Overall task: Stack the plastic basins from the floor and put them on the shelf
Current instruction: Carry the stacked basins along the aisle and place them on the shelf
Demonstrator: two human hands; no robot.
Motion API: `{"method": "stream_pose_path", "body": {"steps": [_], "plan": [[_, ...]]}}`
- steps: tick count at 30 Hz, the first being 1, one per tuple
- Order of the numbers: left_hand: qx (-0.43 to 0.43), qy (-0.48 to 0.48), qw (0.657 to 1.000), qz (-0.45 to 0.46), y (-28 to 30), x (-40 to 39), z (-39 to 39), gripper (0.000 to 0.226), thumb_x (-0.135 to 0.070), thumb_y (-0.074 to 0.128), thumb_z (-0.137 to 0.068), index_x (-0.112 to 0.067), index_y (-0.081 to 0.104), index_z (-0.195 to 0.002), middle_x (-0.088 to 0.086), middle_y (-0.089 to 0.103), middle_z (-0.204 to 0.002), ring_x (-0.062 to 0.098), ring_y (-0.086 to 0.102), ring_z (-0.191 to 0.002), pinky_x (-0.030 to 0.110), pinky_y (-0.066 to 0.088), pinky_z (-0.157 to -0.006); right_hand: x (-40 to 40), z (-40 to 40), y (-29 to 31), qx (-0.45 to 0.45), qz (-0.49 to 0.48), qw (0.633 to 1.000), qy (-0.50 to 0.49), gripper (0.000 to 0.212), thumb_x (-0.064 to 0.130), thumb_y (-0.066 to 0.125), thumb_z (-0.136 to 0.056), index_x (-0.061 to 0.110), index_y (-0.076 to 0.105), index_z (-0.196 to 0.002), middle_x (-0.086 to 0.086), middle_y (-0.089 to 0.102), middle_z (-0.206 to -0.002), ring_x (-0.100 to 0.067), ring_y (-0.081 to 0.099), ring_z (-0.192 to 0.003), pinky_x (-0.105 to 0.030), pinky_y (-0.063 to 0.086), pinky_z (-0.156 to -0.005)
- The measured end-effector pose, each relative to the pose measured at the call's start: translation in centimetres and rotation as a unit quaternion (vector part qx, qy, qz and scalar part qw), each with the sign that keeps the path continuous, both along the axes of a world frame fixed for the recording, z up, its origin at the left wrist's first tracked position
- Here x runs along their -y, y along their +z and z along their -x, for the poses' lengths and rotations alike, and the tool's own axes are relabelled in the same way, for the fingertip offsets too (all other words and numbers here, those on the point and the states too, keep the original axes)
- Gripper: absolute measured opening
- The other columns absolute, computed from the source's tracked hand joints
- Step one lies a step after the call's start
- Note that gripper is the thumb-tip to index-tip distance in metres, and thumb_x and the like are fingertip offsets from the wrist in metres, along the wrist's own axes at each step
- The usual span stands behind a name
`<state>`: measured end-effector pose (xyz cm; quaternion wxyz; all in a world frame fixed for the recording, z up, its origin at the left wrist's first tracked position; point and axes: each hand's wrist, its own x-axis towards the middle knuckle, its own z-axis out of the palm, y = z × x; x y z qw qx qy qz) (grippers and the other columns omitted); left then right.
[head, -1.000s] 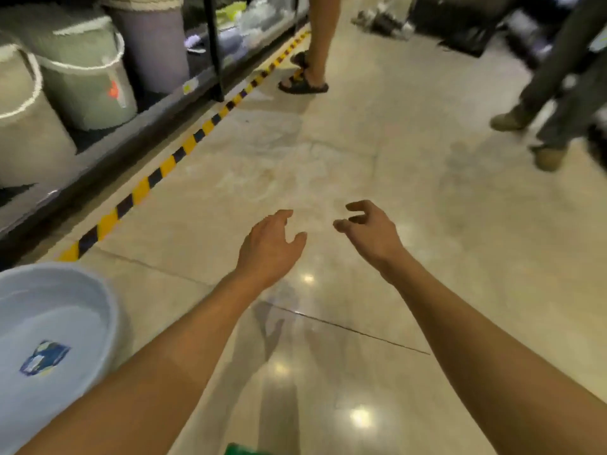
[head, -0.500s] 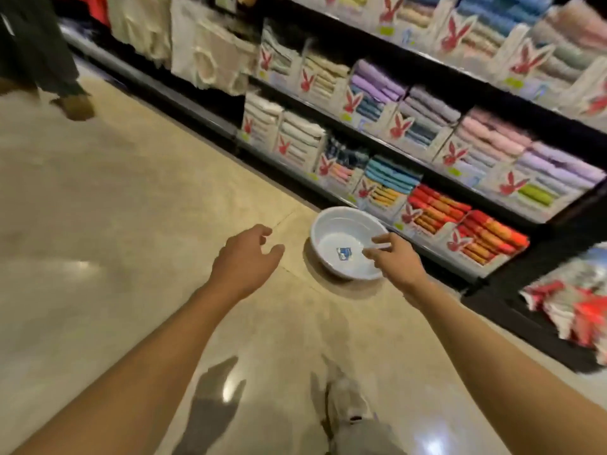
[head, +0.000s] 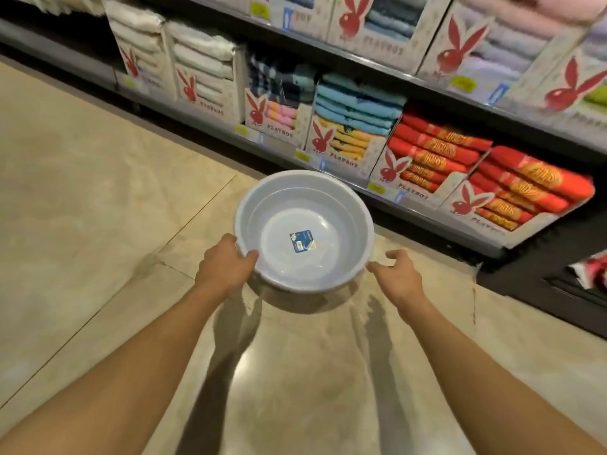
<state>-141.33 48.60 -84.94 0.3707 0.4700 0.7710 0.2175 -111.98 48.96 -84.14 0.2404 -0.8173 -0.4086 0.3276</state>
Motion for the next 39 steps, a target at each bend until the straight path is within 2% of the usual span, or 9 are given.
{"method": "stream_pose_path", "body": {"steps": [7, 10, 13, 17, 21, 25, 31, 35, 39], "plan": [[0.095, 0.115, 0.987, 0.057, -6.6, -5.0, -0.3, 0.075, -0.043, 0.068, -0.090, -0.011, 0.035, -0.150, 0.020, 0.054, -0.134, 0.043, 0.063, -0.109, 0.050, 0.056, -0.093, -6.4, -1.0, -6.4, -0.076, 0.050, 0.995, -0.040, 0.075, 0.042, 0.072, -0.086, 0.024, 0.036, -0.148, -0.010, 0.062, -0.122, -0.031, 0.064, -0.104, -0.053, 0.058, -0.090], [0.147, 0.118, 0.981, 0.052, -8.0, -6.0, -0.5, 0.053, -0.031, 0.070, -0.090, -0.015, 0.047, -0.134, 0.014, 0.062, -0.121, 0.032, 0.066, -0.095, 0.041, 0.059, -0.073, -7.4, -0.4, -7.8, -0.136, 0.053, 0.989, -0.037, 0.062, 0.031, 0.074, -0.087, 0.023, 0.042, -0.139, -0.008, 0.063, -0.121, -0.033, 0.068, -0.102, -0.054, 0.061, -0.084], [0.174, 0.131, 0.976, 0.024, -8.7, -6.5, -1.0, 0.033, -0.015, 0.063, -0.090, -0.021, 0.044, -0.116, 0.012, 0.061, -0.112, 0.016, 0.058, -0.077, 0.029, 0.047, -0.056, -7.6, -0.2, -8.7, -0.157, 0.016, 0.987, -0.027, 0.058, 0.012, 0.067, -0.086, 0.021, 0.045, -0.138, -0.013, 0.063, -0.124, -0.037, 0.066, -0.104, -0.058, 0.061, -0.081], [0.208, 0.133, 0.969, 0.008, -7.8, -6.1, -1.0, 0.035, -0.013, 0.057, -0.090, -0.022, 0.043, -0.121, 0.010, 0.059, -0.110, 0.015, 0.058, -0.080, 0.029, 0.047, -0.058, -7.0, 0.2, -7.9, -0.169, -0.007, 0.985, -0.019, 0.061, 0.005, 0.064, -0.086, 0.021, 0.042, -0.140, -0.014, 0.061, -0.124, -0.037, 0.065, -0.107, -0.060, 0.059, -0.084], [0.217, 0.127, 0.968, -0.020, -5.6, -4.6, 0.4, 0.042, -0.015, 0.057, -0.091, -0.018, 0.045, -0.131, 0.009, 0.060, -0.115, 0.026, 0.062, -0.095, 0.037, 0.055, -0.074, -6.1, 1.2, -5.2, -0.171, -0.035, 0.985, 0.002, 0.061, 0.003, 0.065, -0.086, 0.022, 0.042, -0.139, -0.014, 0.060, -0.123, -0.038, 0.064, -0.108, -0.062, 0.058, -0.086], [0.211, 0.147, 0.963, -0.075, -1.1, -1.6, 4.0, 0.042, -0.017, 0.057, -0.089, -0.020, 0.047, -0.129, 0.006, 0.062, -0.114, 0.017, 0.062, -0.090, 0.032, 0.053, -0.062, -5.4, 4.9, -0.5, -0.176, -0.072, 0.981, 0.041, 0.055, 0.002, 0.064, -0.085, 0.029, 0.043, -0.128, -0.011, 0.061, -0.119, -0.037, 0.064, -0.105, -0.057, 0.060, -0.080], [0.170, 0.240, 0.944, -0.150, 7.8, 9.0, 16.4, 0.044, -0.017, 0.058, -0.085, -0.019, 0.049, -0.128, 0.009, 0.064, -0.116, 0.032, 0.066, -0.101, 0.052, 0.063, -0.080, -1.2, 18.4, 8.1, -0.196, -0.101, 0.959, 0.175, 0.050, 0.004, 0.064, -0.083, 0.021, 0.045, -0.127, -0.010, 0.062, -0.114, -0.034, 0.068, -0.097, -0.046, 0.061, -0.066], [0.154, 0.312, 0.914, -0.210, 12.7, 21.3, 27.0, 0.046, -0.015, 0.058, -0.084, -0.018, 0.054, -0.129, 0.009, 0.068, -0.115, 0.029, 0.069, -0.098, 0.047, 0.065, -0.070, 5.9, 31.1, 13.9, -0.209, -0.120, 0.923, 0.301, 0.050, 0.002, 0.060, -0.077, 0.019, 0.056, -0.125, -0.011, 0.068, -0.105, -0.033, 0.072, -0.086, -0.044, 0.062, -0.060], [0.124, 0.420, 0.862, -0.256, 17.0, 37.7, 37.1, 0.040, -0.014, 0.061, -0.085, -0.017, 0.053, -0.124, 0.006, 0.065, -0.113, 0.021, 0.069, -0.089, 0.027, 0.059, -0.049, 16.6, 45.0, 18.7, -0.226, -0.120, 0.867, 0.428, 0.048, 0.006, 0.061, -0.073, 0.017, 0.061, -0.119, -0.015, 0.071, -0.102, -0.037, 0.073, -0.083, -0.049, 0.064, -0.061]]}}
